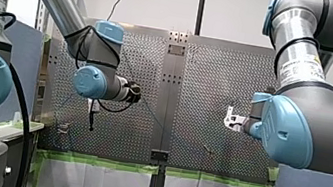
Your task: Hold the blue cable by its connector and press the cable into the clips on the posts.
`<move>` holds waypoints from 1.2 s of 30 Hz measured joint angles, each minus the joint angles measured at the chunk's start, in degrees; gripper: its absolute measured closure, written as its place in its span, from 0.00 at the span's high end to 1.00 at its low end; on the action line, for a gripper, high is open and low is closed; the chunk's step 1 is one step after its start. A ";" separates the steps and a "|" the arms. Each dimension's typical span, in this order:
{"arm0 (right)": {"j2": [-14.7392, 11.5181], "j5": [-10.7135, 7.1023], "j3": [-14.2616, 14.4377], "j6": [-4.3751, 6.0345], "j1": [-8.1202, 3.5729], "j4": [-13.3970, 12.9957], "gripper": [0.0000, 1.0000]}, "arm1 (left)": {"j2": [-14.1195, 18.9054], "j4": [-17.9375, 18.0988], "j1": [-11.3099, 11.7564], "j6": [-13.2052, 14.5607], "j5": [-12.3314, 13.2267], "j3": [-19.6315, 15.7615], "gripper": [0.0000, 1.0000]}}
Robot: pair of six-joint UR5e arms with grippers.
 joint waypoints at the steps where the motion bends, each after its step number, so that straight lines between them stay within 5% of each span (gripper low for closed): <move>1: -0.42 0.05 0.11 0.40 0.31 -0.06 0.00 | -0.05 -0.01 -0.04 0.31 0.28 0.08 1.00; 8: -2.97 0.85 0.22 2.16 0.53 -0.89 0.00 | 1.08 -0.09 -0.13 1.63 1.00 0.27 1.00; 36: -3.30 0.93 0.24 2.27 0.46 -1.00 0.00 | 1.27 -0.10 -0.15 1.74 1.05 0.29 1.00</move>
